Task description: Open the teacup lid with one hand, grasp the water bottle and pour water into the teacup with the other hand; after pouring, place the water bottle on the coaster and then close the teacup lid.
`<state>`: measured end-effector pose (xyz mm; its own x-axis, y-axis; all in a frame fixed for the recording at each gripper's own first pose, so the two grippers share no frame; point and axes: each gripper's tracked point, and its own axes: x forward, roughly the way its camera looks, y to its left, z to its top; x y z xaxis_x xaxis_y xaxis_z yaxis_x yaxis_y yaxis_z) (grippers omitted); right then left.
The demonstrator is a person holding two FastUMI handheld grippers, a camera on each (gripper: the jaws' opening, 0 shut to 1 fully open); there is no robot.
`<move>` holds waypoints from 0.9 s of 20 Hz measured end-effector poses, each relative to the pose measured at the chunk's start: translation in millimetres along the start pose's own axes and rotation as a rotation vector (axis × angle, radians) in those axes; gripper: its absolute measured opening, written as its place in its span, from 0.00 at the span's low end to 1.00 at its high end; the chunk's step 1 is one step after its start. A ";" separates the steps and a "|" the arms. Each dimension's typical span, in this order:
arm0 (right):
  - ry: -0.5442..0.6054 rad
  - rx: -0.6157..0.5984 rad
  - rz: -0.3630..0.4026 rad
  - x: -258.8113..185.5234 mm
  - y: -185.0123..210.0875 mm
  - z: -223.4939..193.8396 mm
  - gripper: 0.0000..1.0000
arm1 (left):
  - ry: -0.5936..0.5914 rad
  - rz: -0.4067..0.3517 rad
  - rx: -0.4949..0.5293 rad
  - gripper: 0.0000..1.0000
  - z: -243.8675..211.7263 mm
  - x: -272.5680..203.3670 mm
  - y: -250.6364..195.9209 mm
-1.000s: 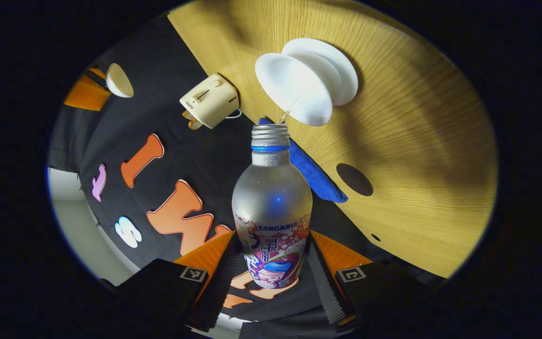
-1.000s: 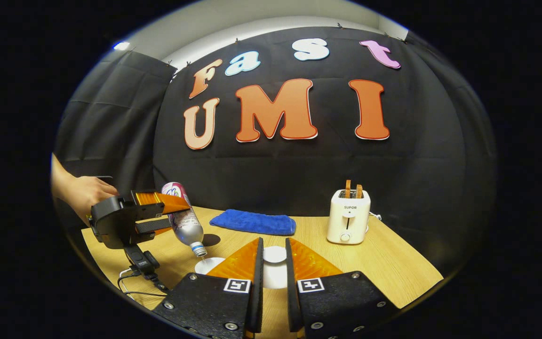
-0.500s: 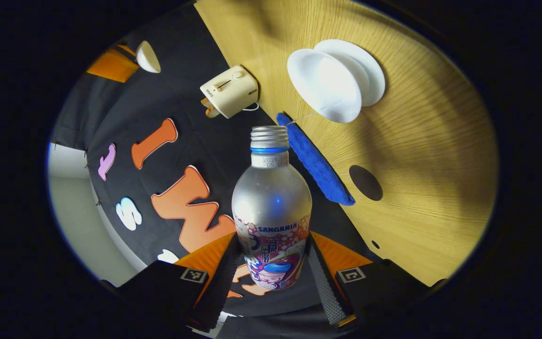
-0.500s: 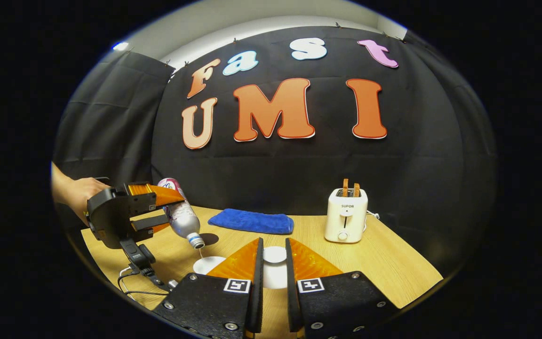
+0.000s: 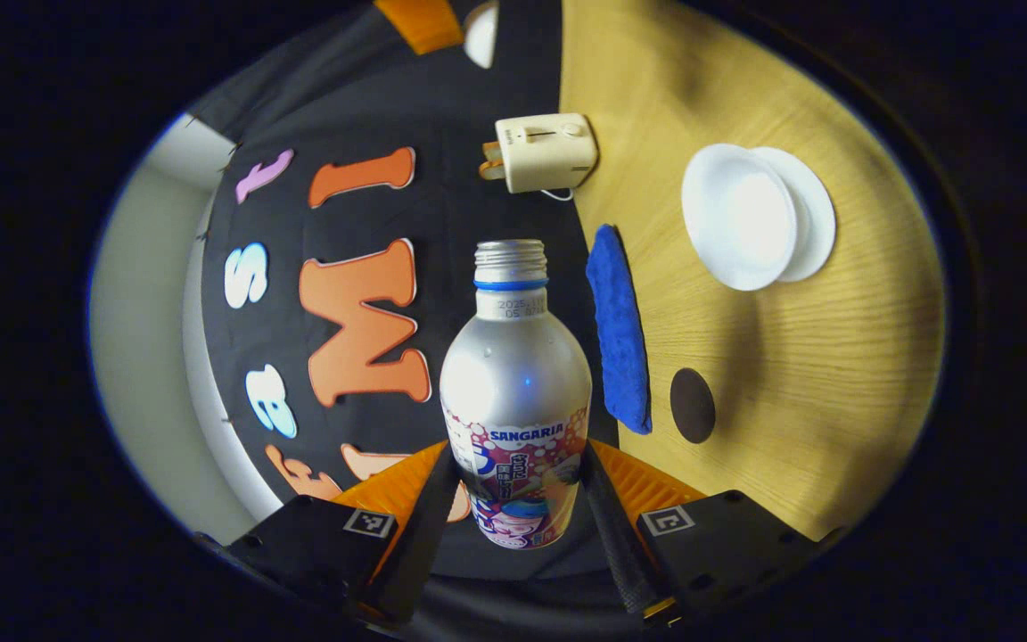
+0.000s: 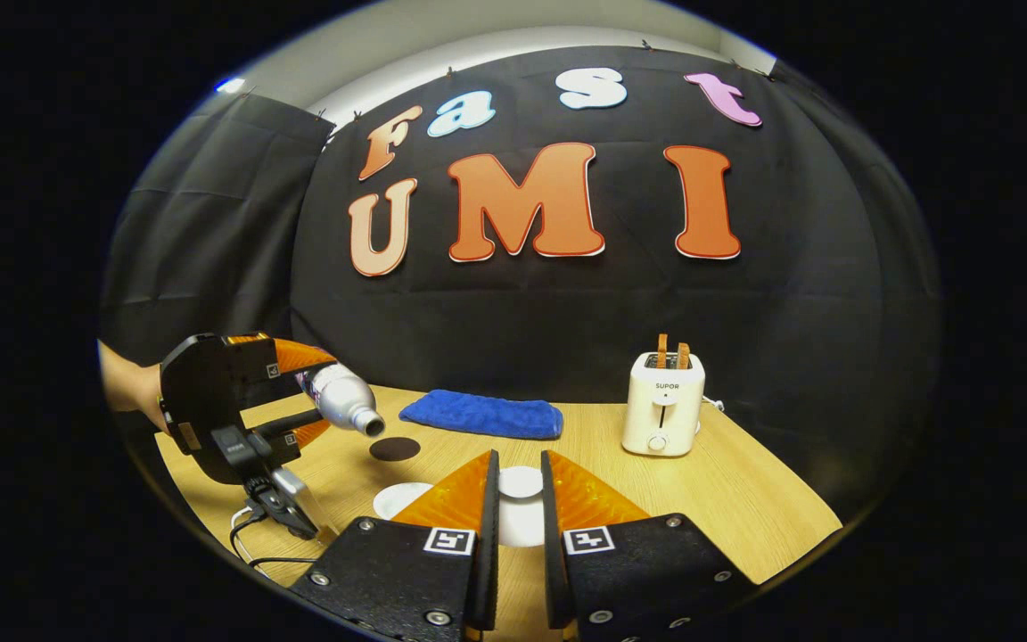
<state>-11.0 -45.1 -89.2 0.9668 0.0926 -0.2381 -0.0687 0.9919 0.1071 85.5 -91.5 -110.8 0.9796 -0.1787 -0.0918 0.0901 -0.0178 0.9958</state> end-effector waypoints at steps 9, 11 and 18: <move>-0.006 -0.035 0.004 14.8 15.8 9.2 0.22 | 0.016 0.172 -0.562 0.81 -31.4 -0.3 34.2; -0.003 -0.034 0.009 19.4 21.0 8.9 0.22 | 0.015 0.196 -0.673 0.84 -37.3 -1.3 40.1; 0.003 -0.025 0.026 30.8 33.3 9.4 0.22 | 0.036 0.188 -1.041 0.84 -56.5 22.0 36.1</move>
<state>18.8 -10.0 -83.9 0.9640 0.1189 -0.2380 -0.1002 0.9910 0.0892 120.4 -40.5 -76.8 0.9970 -0.0614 0.0469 0.0293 0.8622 0.5058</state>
